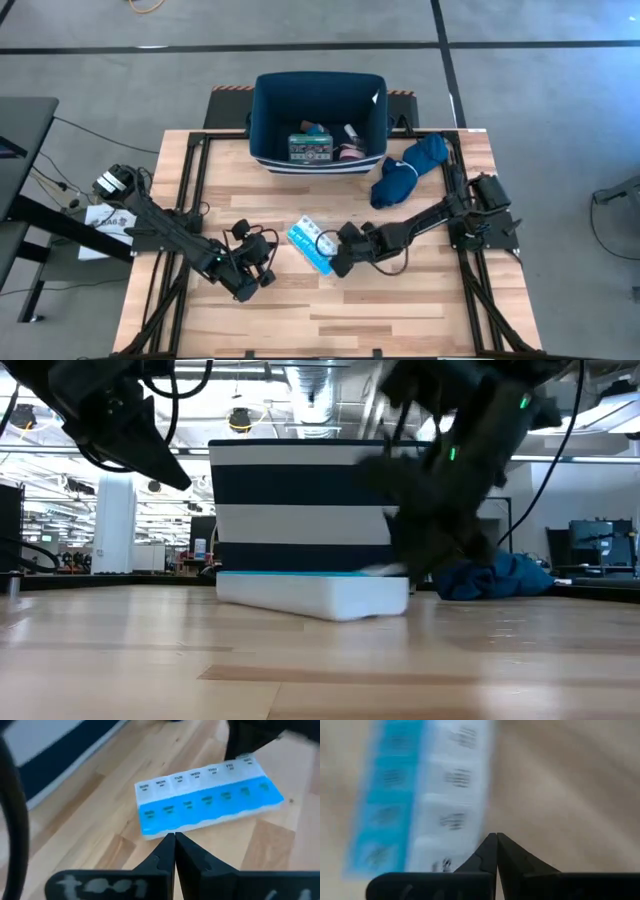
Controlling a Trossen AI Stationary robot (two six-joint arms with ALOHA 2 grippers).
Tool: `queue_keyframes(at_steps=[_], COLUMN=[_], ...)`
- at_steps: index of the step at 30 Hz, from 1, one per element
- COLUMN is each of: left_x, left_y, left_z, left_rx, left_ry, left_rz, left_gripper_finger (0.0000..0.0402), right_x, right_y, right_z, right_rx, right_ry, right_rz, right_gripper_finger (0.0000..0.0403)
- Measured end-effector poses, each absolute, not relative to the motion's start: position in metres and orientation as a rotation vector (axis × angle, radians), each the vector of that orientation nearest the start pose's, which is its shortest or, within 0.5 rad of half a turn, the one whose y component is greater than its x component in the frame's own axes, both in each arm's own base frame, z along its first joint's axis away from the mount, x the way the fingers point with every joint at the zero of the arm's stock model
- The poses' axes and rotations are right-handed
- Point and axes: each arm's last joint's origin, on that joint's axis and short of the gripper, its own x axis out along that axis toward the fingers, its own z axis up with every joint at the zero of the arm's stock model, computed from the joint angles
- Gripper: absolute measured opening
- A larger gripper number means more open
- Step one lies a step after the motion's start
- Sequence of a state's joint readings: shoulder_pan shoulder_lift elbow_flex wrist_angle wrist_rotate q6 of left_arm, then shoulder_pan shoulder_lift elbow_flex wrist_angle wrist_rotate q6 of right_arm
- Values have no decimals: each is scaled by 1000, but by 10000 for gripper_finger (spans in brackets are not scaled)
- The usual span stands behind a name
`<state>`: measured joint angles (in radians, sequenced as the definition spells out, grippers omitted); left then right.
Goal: Pick & place medical supplies in basket/bin
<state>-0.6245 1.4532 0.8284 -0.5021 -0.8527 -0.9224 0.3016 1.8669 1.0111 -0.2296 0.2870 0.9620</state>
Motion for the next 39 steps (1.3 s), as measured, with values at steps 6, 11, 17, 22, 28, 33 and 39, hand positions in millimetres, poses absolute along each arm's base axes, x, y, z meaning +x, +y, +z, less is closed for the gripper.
queue_keyframes(at_steps=[6, 11, 17, 22, 28, 33, 39], left_x=[229, 231, 228, 222, 220, 222, 220], left_y=[-138, -140, -138, -137, -136, -137, -136], left_z=[196, 197, 191, 168, 156, 157, 155], left_rx=[-104, -92, -68, -172, -180, -86, 25], left_ry=[616, 631, 676, 682, 628, 601, 630], left_rz=[493, 436, 449, 375, 280, 240, 220], left_gripper_finger=[0, 0, 0, 0, 0, 0, 0], right_x=[351, 353, 363, 373, 378, 381, 377], right_y=[113, 107, 104, 115, 109, 99, 84], right_z=[144, 154, 166, 184, 193, 183, 167], right_rx=[553, 469, 413, 568, 790, 829, 922], right_ry=[757, 711, 579, 479, 468, 562, 707], right_rz=[-227, -284, -243, 81, 210, 129, -21], right_gripper_finger=[1, 1, 1, 1, 27, 73, 128])
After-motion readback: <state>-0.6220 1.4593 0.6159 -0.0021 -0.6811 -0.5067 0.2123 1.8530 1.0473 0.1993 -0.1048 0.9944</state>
